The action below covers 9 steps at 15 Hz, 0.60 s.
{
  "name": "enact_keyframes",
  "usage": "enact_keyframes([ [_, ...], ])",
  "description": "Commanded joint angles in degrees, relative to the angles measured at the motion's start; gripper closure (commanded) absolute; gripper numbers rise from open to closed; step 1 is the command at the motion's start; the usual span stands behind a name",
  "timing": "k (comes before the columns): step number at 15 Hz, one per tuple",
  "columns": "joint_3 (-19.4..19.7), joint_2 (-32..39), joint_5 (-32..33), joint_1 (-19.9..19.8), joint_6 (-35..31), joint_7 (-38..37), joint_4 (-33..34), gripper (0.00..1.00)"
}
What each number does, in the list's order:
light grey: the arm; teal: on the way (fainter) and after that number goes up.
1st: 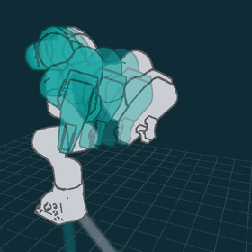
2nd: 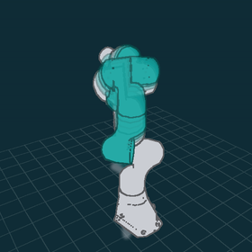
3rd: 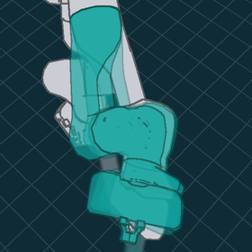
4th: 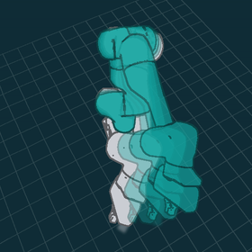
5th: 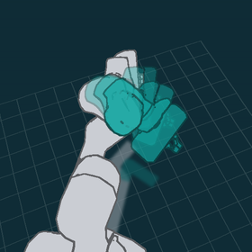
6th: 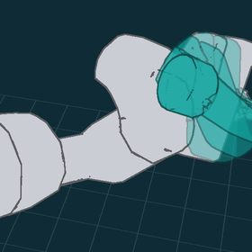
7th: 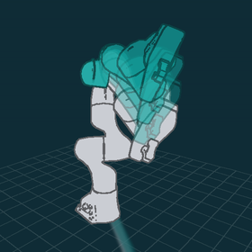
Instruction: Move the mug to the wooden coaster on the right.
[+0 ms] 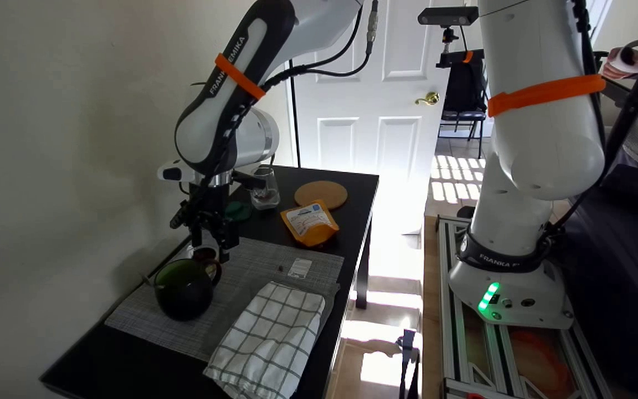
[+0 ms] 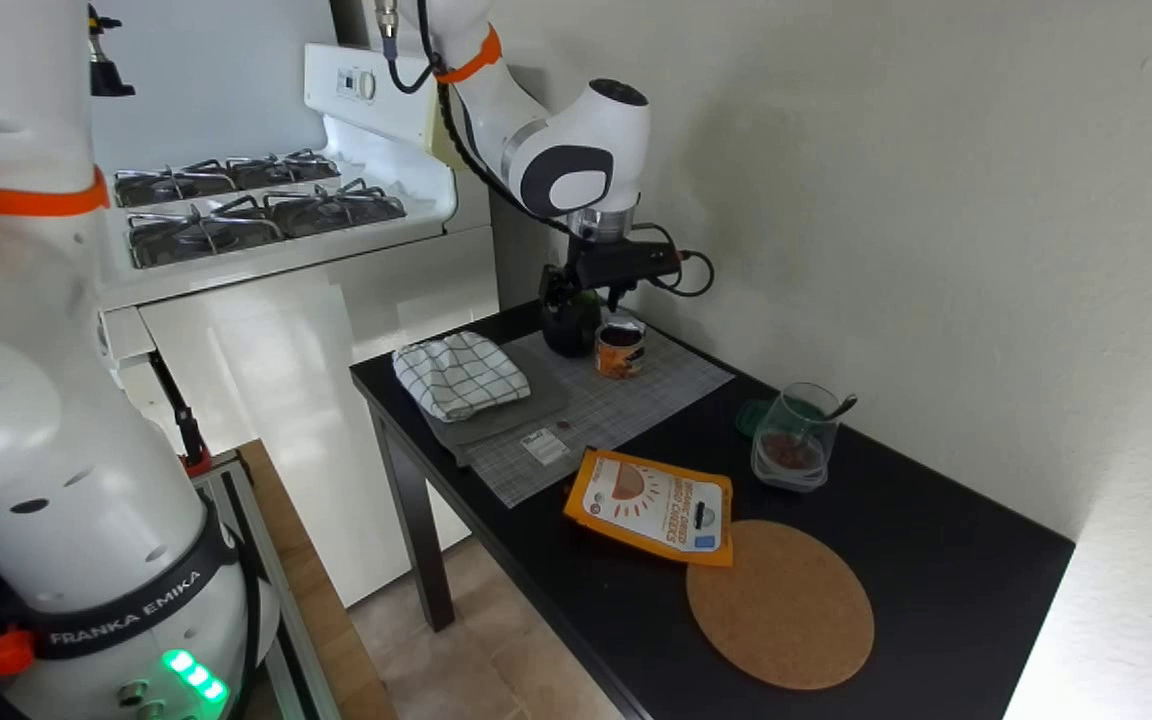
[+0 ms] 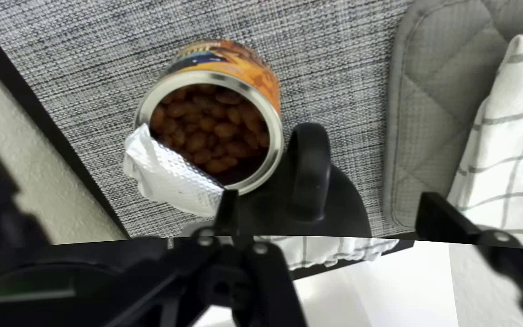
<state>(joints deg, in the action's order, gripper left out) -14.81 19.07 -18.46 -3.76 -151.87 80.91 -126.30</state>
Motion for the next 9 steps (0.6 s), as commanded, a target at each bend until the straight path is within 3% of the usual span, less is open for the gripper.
enact_keyframes([
  [1, 1.0, 3.0, 2.6, 1.8, -2.7, -3.4, 1.4, 0.00],
  [3, 0.8, 4.0, 3.5, 2.0, -3.7, -4.8, 1.8, 0.16],
  [4, 0.8, 4.4, 4.3, 2.2, -4.1, -5.6, 1.9, 0.32],
  [5, 0.7, 4.8, 4.8, 2.3, -4.4, -6.5, 2.1, 0.42],
  [9, 0.7, 5.8, 7.5, 2.8, -5.7, -9.6, 2.8, 0.74],
])
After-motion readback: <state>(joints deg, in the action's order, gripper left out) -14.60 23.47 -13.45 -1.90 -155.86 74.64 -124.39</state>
